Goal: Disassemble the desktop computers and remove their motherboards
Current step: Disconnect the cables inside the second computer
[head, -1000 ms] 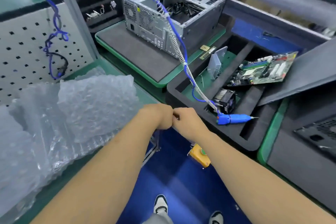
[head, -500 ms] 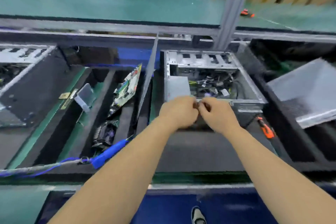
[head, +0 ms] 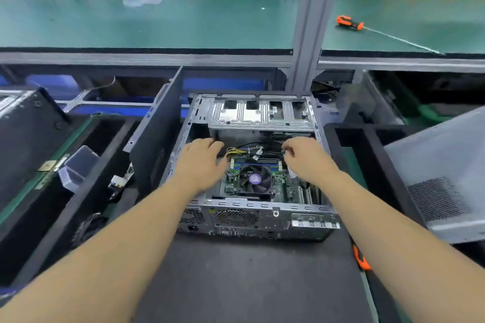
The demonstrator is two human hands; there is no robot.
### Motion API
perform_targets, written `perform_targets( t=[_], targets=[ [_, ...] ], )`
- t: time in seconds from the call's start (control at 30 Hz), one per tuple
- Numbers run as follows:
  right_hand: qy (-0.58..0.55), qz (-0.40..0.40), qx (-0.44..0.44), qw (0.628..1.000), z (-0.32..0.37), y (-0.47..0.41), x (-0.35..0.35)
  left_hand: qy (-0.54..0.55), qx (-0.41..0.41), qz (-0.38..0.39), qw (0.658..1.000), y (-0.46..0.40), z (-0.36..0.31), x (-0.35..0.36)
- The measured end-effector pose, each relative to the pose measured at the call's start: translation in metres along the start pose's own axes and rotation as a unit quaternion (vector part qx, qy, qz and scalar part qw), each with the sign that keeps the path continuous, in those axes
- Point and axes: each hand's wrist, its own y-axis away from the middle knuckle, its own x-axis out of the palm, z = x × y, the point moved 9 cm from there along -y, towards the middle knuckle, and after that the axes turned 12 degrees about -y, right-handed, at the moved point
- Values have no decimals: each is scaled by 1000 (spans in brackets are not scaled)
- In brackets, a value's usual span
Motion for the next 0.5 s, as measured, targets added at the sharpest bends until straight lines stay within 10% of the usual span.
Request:
perform_targets(
  t=[0.5],
  targets=[
    [66, -196, 87, 975, -7, 20, 13, 68, -50, -11, 996, 6, 20, 14]
  ],
)
